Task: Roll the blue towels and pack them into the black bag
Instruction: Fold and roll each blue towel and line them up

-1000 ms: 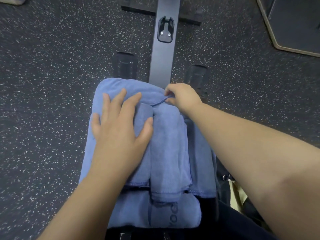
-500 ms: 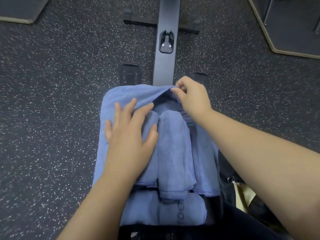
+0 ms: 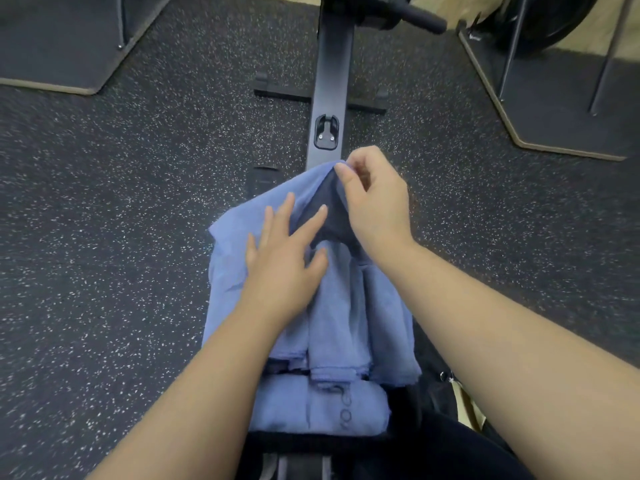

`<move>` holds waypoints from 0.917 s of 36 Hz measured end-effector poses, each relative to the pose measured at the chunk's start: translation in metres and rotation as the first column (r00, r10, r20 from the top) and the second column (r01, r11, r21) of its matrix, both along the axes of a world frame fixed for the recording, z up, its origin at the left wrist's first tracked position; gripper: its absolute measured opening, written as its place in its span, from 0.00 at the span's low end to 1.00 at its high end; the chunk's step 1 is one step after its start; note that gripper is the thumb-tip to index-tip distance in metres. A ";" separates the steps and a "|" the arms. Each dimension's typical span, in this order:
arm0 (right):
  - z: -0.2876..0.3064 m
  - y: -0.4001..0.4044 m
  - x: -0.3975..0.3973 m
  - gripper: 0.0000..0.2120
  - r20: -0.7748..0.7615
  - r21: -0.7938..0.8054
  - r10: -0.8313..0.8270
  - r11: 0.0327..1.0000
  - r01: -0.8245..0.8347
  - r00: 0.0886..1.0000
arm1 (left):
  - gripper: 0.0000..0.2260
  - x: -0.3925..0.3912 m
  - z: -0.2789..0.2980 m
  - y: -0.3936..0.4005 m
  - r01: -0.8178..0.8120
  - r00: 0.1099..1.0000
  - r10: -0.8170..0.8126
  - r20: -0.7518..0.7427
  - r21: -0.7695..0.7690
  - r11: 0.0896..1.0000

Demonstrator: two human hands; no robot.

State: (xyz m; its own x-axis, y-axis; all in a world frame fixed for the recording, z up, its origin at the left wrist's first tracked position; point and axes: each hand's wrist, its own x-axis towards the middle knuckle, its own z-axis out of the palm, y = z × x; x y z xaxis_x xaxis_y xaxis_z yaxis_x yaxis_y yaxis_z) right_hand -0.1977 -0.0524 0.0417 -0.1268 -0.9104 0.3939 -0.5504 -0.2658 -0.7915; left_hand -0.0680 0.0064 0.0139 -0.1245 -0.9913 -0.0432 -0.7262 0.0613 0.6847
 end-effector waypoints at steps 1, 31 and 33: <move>0.004 0.003 0.000 0.06 -0.002 -0.005 0.005 1.000 -0.005 1.000 | 0.25 -0.001 0.001 -0.003 0.016 1.000 -0.016 0.026 0.009 1.000; 0.235 0.176 -0.036 0.07 -0.053 -0.308 0.016 0.951 -0.032 0.998 | 0.13 0.014 0.251 0.115 0.115 0.992 -0.066 0.108 -0.549 0.828; 0.243 0.195 -0.038 0.06 -0.076 -0.293 0.015 0.955 -0.037 0.997 | 0.11 0.017 0.258 0.130 0.102 0.994 -0.058 0.095 -0.574 0.813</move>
